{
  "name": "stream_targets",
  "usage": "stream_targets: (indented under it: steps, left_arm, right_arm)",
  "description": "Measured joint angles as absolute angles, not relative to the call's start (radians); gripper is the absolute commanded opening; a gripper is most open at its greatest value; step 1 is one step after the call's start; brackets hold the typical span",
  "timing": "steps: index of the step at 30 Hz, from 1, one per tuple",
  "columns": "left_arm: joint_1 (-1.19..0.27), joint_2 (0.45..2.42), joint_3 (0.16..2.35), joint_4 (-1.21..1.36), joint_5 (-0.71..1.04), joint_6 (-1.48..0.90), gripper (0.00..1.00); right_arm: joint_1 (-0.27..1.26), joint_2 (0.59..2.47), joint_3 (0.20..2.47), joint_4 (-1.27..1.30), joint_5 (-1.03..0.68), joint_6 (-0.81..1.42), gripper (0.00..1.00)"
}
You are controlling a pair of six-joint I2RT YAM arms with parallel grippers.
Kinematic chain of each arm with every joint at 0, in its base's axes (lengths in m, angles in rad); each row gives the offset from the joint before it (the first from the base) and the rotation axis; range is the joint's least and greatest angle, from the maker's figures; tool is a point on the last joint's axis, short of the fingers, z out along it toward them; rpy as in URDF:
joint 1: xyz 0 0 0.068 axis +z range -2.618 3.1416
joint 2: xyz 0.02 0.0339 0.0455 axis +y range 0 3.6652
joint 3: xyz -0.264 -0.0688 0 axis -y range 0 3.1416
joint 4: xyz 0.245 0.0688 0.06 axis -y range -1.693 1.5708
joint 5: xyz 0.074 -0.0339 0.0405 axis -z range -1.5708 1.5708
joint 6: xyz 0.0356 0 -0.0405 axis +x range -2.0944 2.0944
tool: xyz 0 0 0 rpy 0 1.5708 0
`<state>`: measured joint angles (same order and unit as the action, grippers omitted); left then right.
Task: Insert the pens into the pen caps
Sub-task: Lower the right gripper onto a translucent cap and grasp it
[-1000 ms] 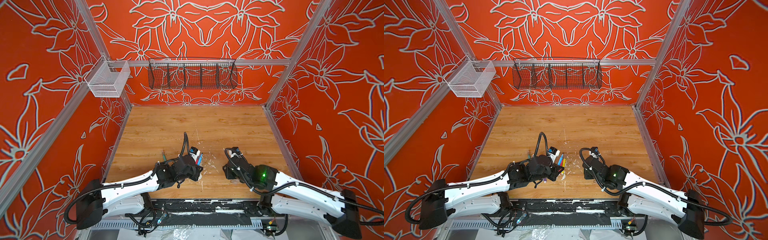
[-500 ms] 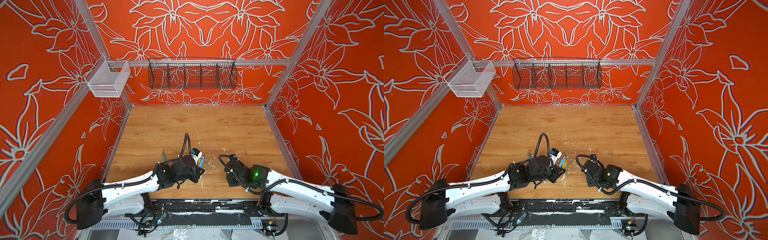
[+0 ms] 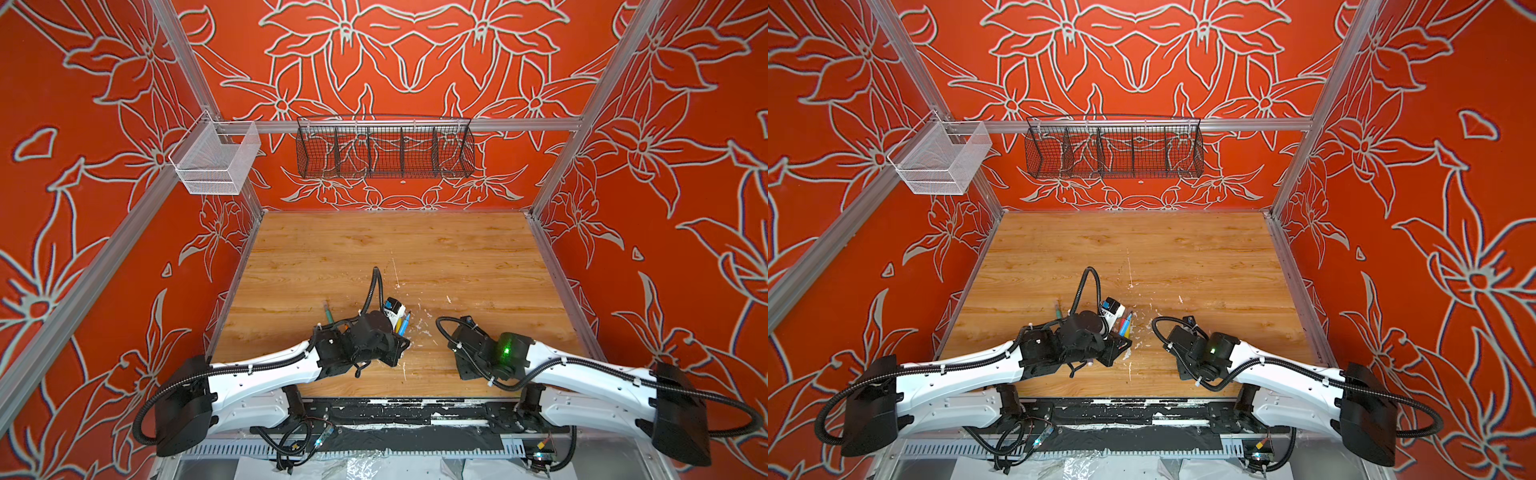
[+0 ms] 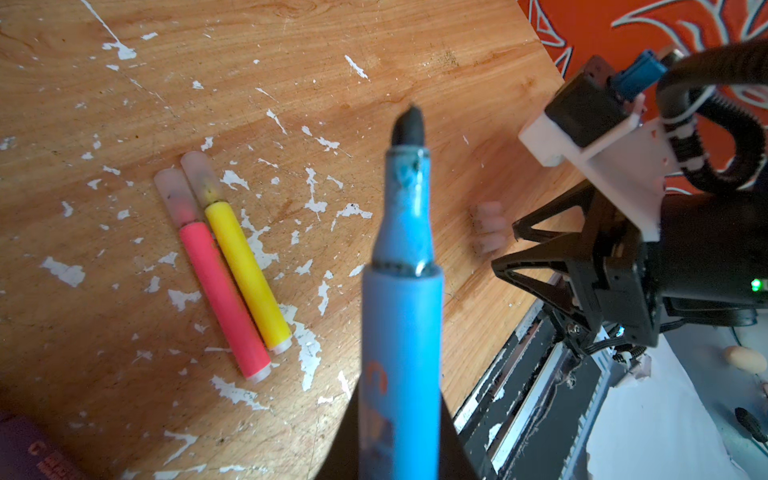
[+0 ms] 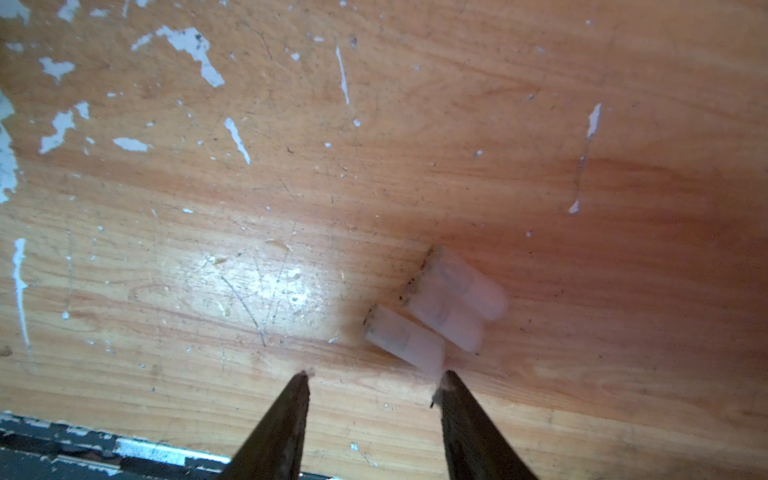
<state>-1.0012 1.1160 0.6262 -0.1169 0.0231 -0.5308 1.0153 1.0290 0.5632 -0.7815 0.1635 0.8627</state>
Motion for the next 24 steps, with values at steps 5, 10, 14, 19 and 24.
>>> stream_targets:
  steps: [5, 10, 14, 19, 24]
  left_arm:
    - [-1.001, 1.122, 0.626, -0.110, 0.025, -0.531, 0.00]
    - [-1.001, 1.122, 0.626, -0.110, 0.025, -0.531, 0.00]
    - [-1.001, 1.122, 0.627, -0.110, 0.024, -0.531, 0.00]
    - [-1.001, 1.115, 0.626, -0.112, 0.019, -0.531, 0.00]
    - [-1.001, 1.091, 0.626, -0.134, -0.017, -0.533, 0.00]
  right_arm:
    - [1.014, 1.020, 0.516, -0.779, 0.134, 0.886, 0.62]
    - [1.014, 1.046, 0.495, -0.742, 0.112, 0.906, 0.62]
    - [1.014, 1.090, 0.492, -0.697, 0.105, 0.918, 0.61]
    - [1.014, 1.159, 0.526, -0.649, 0.108, 0.917, 0.59]
    - [1.014, 1.262, 0.587, -0.585, 0.106, 0.900, 0.55]
